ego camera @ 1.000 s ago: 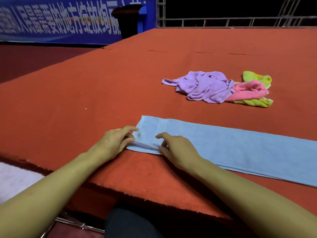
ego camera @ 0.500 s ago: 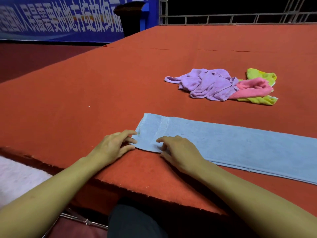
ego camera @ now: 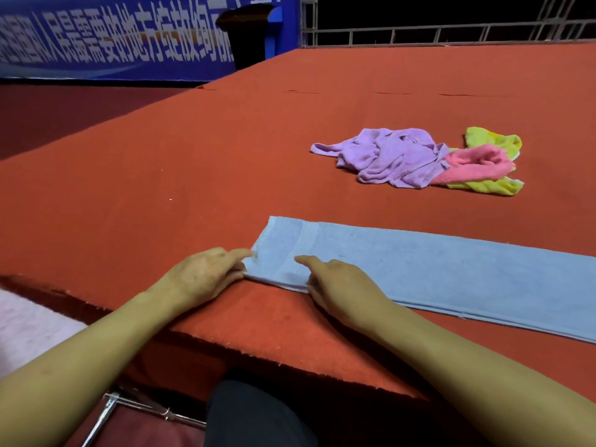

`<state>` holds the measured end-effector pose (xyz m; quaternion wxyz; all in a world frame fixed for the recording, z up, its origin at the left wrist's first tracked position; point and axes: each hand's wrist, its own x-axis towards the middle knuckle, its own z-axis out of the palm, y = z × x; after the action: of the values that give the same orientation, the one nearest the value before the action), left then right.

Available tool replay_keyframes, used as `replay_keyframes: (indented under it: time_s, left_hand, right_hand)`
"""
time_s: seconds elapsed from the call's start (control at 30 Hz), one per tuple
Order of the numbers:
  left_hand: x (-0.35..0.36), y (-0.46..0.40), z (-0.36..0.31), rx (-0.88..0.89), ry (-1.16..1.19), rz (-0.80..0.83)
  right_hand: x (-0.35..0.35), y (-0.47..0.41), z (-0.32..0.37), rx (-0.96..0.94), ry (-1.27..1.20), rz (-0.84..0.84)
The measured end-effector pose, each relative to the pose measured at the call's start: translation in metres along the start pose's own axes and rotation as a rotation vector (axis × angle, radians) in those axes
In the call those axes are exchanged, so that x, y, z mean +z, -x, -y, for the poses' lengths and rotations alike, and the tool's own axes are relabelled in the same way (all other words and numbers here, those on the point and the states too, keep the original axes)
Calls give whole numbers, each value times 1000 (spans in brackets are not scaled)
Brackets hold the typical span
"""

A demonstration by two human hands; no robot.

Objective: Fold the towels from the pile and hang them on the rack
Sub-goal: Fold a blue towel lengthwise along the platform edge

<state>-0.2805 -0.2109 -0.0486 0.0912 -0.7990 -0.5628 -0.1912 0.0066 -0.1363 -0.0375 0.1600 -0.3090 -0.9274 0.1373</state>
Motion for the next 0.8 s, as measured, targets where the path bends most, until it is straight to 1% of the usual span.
replay_keyframes:
  time_s: [0.07,0.17,0.23,0.3,0.33,0.4,0.47,0.6,0.7,0.8]
  left_hand:
    - [2,3,-6,-33,-17,6]
    - [-2,-11,-20,-118,-44,-112]
    - [0,-30,-39,-118,-37,-187]
    - [10,-53,-68,-110,32,-200]
    - [17,-64,-85,-105,85,-170]
    - [34,-86,-122,-88,195,-62]
    - [51,-105,-157,-40,276,30]
    - [78,-142,-220,24,412,89]
    - [89,-162,-250,72,424,151]
    - [98,-166,-257,88,377,180]
  right_hand:
    - [-1,5,-1,-13,11,25]
    - [-12,13,-5,-28,3,0]
    - [-20,24,-11,-10,-17,-47]
    - [-30,43,-22,33,-36,-76]
    - [-35,54,-30,63,-50,-88]
    - [-48,76,-47,136,-78,-123]
    - [-60,102,-65,223,-89,-165]
    - [-86,160,-105,364,-45,-215]
    - [-103,198,-136,463,11,-224]
    - [-111,221,-159,506,50,-196]
